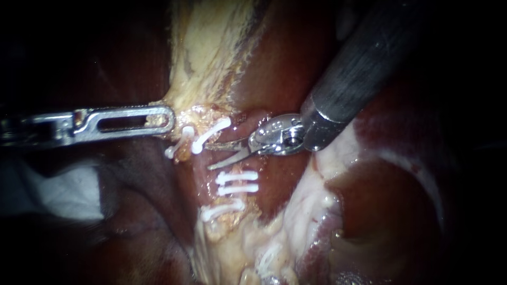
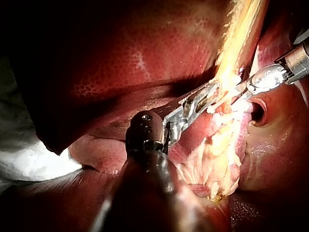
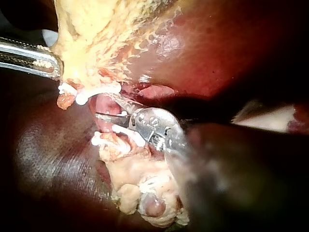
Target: Go back from the cut right tube
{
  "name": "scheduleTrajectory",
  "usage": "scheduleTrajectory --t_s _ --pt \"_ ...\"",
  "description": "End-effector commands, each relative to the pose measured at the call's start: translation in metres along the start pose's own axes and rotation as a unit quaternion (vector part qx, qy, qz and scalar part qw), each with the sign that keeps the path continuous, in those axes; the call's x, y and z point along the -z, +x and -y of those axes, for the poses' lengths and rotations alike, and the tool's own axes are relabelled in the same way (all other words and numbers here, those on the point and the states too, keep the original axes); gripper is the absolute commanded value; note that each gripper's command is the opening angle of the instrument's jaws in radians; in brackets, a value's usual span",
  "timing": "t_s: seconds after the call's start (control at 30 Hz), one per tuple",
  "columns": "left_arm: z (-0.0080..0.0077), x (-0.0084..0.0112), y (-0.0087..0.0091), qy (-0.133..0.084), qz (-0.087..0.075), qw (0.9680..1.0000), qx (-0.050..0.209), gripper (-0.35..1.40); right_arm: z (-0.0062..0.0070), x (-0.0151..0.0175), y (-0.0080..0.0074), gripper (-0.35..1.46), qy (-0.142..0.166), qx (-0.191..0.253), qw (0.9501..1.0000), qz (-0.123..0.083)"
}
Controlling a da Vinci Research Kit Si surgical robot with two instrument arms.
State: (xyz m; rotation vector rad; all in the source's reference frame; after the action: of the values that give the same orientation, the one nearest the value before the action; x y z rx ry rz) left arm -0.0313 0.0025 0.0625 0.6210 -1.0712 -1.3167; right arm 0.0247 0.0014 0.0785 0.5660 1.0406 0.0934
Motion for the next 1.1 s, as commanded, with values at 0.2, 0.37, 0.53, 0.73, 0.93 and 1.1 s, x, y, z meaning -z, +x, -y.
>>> scheduleTrajectory --t_s 0.2,0.37,0.53,0.73,0.93,1.1 --pt "-0.0001 -0.0001 0.0002 0.0 0.0 1.0 0.0 -0.35 0.0002 0.0003 -0.0001 0.89 0.001 0.001 1.0 -0.003" --pt "-0.0002 -0.0001 0.0002 0.0 0.0 1.0 -0.001 -0.35 0.0006 0.0006 -0.0002 1.06 0.002 0.001 1.0 -0.004" --pt "-0.0002 -0.0001 0.0001 0.0 0.0 1.0 -0.001 -0.35 0.0011 0.0011 -0.0001 1.21 0.004 0.002 1.0 -0.008" --pt "-0.0004 -0.0001 0.0001 0.0 0.0 1.0 -0.001 -0.35 0.0026 0.0028 0.0009 1.41 -0.015 0.004 0.9999 -0.008" --pt "-0.0008 0.0001 -0.0001 0.002 -0.002 1.0 -0.001 -0.35 0.0045 0.007 0.0013 1.43 -0.04 0.061 0.9973 -0.007" --pt "-0.0009 0.0 -0.0001 0.003 -0.002 1.0 -0.001 -0.35 0.0063 0.0115 0.0007 1.43 -0.062 0.088 0.9942 -0.001"
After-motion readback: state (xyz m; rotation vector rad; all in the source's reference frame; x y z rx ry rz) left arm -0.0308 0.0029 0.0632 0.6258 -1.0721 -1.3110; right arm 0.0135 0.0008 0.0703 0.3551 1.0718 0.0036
